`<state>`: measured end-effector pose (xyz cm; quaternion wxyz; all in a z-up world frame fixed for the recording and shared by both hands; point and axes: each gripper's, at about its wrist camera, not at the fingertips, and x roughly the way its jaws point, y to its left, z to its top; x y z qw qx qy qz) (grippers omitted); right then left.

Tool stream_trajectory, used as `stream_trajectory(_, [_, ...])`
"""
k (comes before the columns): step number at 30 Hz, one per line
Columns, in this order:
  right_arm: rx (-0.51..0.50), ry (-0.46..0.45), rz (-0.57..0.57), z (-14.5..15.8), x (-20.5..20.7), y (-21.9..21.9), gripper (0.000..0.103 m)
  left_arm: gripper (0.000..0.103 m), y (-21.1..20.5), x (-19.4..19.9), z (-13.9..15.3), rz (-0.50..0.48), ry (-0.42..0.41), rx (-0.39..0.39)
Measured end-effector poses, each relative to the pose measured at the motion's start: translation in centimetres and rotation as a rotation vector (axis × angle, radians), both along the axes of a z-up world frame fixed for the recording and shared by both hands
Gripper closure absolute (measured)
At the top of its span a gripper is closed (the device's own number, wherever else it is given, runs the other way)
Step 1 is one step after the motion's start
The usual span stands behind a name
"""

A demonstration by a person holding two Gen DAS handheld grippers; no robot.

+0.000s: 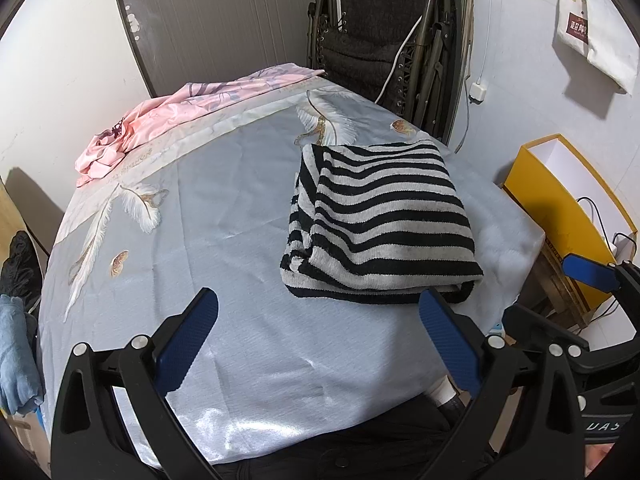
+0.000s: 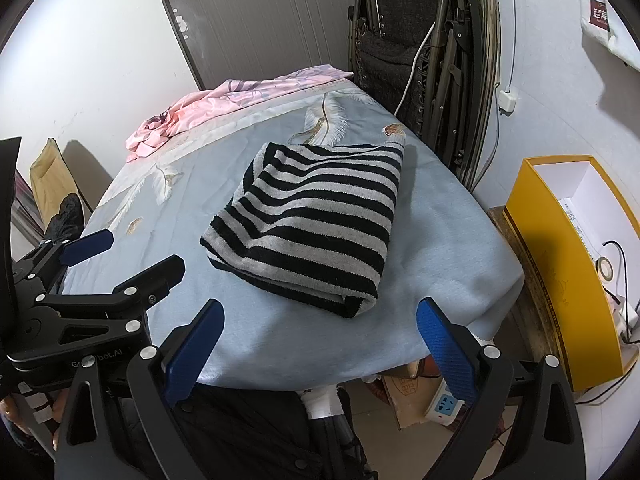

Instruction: Fold small clothes

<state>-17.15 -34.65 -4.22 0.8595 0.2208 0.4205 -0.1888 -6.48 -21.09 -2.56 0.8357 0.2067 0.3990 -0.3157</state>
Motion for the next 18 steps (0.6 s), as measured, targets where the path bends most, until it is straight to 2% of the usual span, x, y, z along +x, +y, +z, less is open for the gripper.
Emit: stream_trajectory(18, [0.002, 0.001, 0.001, 0.0, 0.09, -0.2, 0.006, 0.005, 0.06, 0.03, -0.17, 0.005, -0.009, 0.01])
